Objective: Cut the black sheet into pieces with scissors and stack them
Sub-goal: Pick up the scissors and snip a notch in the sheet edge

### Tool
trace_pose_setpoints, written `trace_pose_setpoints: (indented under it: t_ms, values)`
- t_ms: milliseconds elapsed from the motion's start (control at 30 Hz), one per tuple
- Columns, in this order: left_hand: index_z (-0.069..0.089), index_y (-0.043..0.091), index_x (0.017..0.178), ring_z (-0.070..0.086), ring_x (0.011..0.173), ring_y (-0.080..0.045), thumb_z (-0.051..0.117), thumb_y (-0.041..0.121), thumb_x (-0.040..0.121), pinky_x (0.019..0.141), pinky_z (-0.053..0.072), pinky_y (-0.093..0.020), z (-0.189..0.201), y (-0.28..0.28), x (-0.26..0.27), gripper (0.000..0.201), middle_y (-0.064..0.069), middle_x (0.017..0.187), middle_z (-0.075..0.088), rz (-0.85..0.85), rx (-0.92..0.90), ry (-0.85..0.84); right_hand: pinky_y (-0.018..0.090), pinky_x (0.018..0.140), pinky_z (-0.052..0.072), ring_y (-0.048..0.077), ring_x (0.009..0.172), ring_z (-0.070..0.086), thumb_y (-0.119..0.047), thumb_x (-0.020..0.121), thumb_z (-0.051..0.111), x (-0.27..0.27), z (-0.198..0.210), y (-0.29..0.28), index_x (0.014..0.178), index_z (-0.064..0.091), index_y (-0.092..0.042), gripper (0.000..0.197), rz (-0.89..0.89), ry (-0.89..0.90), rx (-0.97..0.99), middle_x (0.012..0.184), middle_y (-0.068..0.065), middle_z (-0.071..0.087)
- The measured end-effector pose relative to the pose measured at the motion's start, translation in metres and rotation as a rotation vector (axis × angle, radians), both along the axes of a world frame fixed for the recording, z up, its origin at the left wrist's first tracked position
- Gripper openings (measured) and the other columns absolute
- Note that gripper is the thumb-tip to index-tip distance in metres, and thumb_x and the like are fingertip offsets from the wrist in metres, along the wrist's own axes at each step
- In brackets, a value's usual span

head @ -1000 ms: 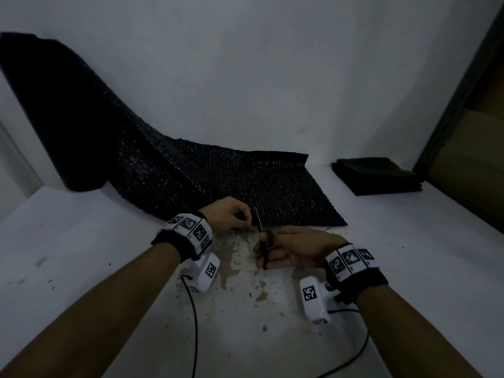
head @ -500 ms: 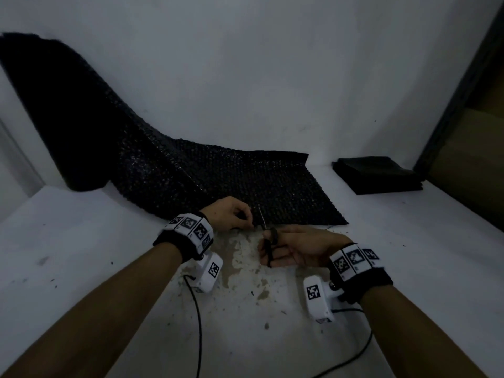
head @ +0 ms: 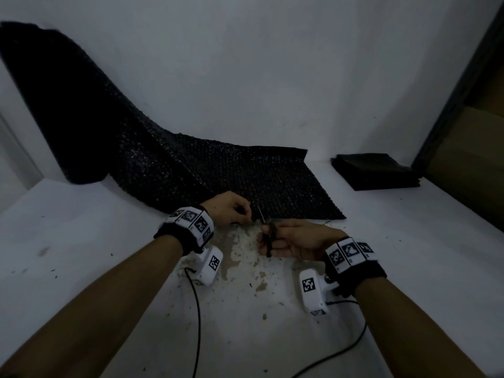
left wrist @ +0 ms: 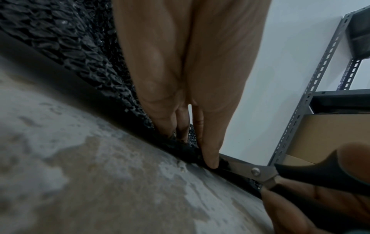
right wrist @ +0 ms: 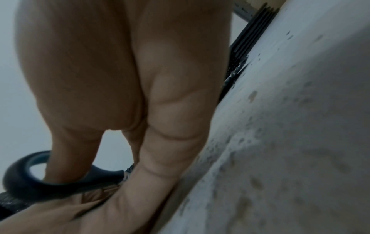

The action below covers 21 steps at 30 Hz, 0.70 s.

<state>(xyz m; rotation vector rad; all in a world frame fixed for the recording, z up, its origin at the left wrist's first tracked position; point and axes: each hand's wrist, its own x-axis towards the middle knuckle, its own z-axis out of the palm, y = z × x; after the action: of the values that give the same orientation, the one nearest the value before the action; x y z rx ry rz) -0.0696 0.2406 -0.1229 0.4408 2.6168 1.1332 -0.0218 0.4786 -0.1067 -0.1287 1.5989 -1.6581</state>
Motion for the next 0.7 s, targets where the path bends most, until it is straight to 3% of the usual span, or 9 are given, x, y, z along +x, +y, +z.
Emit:
trace_pose_setpoints:
  t_ms: [167, 300, 400, 567, 700]
  values:
    - [0.076, 0.016, 0.084, 0.042, 0.137, -0.007, 0.077, 0.025, 0.087, 0.108, 0.042, -0.044, -0.001, 0.0, -0.002, 0.009, 0.004, 0.117, 0.07, 0.012, -0.061, 0.012, 0.022, 0.076, 0.059, 0.018, 0.09, 0.074, -0.015, 0.101, 0.056, -0.001, 0.0, 0.0, 0.12, 0.064, 0.005, 0.028, -0.019, 0.015, 0.014, 0.099, 0.013, 0.074]
    - [0.076, 0.014, 0.086, 0.037, 0.141, -0.007, 0.076, 0.023, 0.087, 0.11, 0.041, -0.043, 0.0, 0.001, 0.0, 0.009, 0.0, 0.13, 0.064, 0.02, -0.046, -0.002, 0.023, 0.079, 0.059, 0.016, 0.087, 0.074, -0.015, 0.101, 0.057, -0.003, -0.003, -0.001, 0.126, 0.06, 0.008, 0.035, -0.03, 0.013, -0.006, 0.096, 0.011, 0.075]
    - [0.075, 0.018, 0.085, 0.036, 0.142, -0.008, 0.076, 0.022, 0.088, 0.11, 0.042, -0.039, 0.001, 0.001, 0.002, 0.005, -0.005, 0.139, 0.058, 0.029, -0.053, -0.001, 0.026, 0.088, 0.058, 0.016, 0.089, 0.073, -0.019, 0.1, 0.058, -0.005, -0.003, -0.002, 0.127, 0.06, 0.007, 0.037, -0.024, 0.007, -0.007, 0.105, 0.011, 0.073]
    - [0.075, 0.024, 0.084, 0.039, 0.141, -0.009, 0.078, 0.025, 0.085, 0.111, 0.042, -0.041, -0.002, 0.0, 0.001, 0.004, -0.006, 0.147, 0.051, 0.046, -0.029, -0.003, 0.023, 0.076, 0.058, 0.014, 0.091, 0.072, -0.031, 0.1, 0.057, -0.009, 0.0, -0.004, 0.127, 0.059, 0.01, 0.049, 0.005, 0.018, 0.043, 0.112, 0.017, 0.068]
    - [0.075, 0.021, 0.087, 0.04, 0.14, -0.007, 0.079, 0.024, 0.084, 0.111, 0.041, -0.04, -0.004, -0.001, 0.001, 0.006, -0.006, 0.147, 0.05, 0.058, 0.021, -0.022, 0.024, 0.077, 0.058, 0.015, 0.093, 0.071, -0.034, 0.098, 0.058, -0.015, 0.0, -0.005, 0.128, 0.059, 0.009, 0.052, 0.014, 0.011, 0.061, 0.11, 0.017, 0.068]
